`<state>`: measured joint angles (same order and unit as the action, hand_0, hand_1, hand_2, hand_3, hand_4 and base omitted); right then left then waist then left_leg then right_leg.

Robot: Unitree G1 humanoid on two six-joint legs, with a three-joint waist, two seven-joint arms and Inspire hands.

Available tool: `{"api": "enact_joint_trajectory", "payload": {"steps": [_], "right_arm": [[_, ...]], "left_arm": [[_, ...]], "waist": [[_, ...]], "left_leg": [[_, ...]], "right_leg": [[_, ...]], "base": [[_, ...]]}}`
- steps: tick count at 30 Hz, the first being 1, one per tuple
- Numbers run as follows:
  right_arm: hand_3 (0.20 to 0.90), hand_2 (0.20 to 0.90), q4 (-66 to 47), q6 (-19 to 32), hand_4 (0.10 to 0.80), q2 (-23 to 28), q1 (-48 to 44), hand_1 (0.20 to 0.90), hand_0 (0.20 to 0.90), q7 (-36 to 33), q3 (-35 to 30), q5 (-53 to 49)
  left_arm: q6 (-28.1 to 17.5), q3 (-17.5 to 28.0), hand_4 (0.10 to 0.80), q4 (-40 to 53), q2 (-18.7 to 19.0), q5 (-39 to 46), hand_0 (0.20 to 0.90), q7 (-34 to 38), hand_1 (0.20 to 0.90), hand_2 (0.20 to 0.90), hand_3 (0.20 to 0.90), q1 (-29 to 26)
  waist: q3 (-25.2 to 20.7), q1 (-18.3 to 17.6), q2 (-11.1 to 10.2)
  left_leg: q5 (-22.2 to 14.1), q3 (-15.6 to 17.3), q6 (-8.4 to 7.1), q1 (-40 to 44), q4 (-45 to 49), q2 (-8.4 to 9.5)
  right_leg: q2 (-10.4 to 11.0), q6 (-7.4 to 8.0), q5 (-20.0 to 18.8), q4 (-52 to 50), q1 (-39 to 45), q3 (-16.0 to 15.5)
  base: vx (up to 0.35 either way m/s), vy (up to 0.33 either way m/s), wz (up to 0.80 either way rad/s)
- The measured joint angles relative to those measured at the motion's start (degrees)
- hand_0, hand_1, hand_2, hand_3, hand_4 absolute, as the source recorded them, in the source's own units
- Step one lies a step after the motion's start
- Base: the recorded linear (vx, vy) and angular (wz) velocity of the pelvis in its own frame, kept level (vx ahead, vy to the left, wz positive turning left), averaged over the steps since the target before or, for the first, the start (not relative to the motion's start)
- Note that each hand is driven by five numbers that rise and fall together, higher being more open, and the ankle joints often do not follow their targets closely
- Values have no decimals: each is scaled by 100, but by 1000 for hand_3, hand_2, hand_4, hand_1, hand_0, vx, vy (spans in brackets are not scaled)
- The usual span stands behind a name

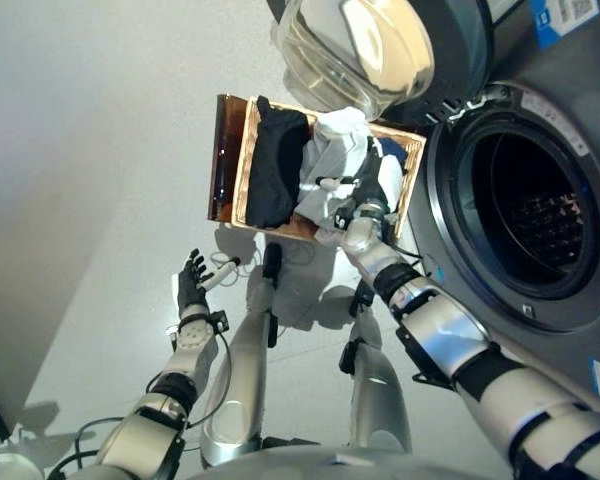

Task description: Pick up the clothes and place them into the washing machine

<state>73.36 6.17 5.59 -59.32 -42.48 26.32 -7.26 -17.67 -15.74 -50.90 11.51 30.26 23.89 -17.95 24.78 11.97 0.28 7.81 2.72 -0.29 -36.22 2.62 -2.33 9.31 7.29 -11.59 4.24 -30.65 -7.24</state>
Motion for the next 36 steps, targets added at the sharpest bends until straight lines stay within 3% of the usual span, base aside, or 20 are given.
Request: {"api": "enact_joint_trajectory", "payload": {"steps": [8,9,11,12,15,36], "right_arm": [[900,900,464,-135,800,214,-620,900,900,14,-3,-122],[782,782,491,-132,716,247,-624,782,782,14,-1,-120],[222,222,504,-135,316,254,-641,222,222,14,8,-117],[200,200,508,-147,300,258,-657,200,200,14,8,-115],[200,200,520,-262,300,368,-790,200,200,20,14,-27],[200,200,497,-505,300,561,-1060,200,200,260,118,736]], "left_arm": [[-27,-133,800,282,31,124,900,-11,900,900,900,-32],[-27,-130,800,283,34,141,900,-10,900,900,900,-37],[-27,-123,800,269,46,152,900,-10,900,900,900,-49],[-27,-122,800,269,49,167,900,-9,900,900,900,-52],[-27,-124,800,272,47,173,900,-9,900,900,900,-58],[-27,-135,800,259,39,197,900,-2,900,900,900,-475]], "waist": [[88,101,96],[93,120,93],[105,134,93],[110,133,96],[113,135,94],[152,216,147]], "left_leg": [[71,-170,-33,-315,-9,-42],[66,-200,-51,-326,-10,-60],[76,-223,-64,-332,-15,-70],[84,-230,-75,-333,-24,-71],[143,-258,-140,-347,-102,-97],[239,-216,-78,-285,-172,-118]], "right_leg": [[-66,-7,-12,35,-215,-157],[-76,-7,-11,39,-211,-161],[-94,-11,-8,40,-210,-161],[-103,-12,-8,40,-214,-161],[-119,-50,8,41,-269,-163],[-142,-12,-46,40,-247,-125]], "base": [[-7,-3,8],[6,9,9],[2,8,2],[0,0,0],[0,0,0],[0,2,0]]}}
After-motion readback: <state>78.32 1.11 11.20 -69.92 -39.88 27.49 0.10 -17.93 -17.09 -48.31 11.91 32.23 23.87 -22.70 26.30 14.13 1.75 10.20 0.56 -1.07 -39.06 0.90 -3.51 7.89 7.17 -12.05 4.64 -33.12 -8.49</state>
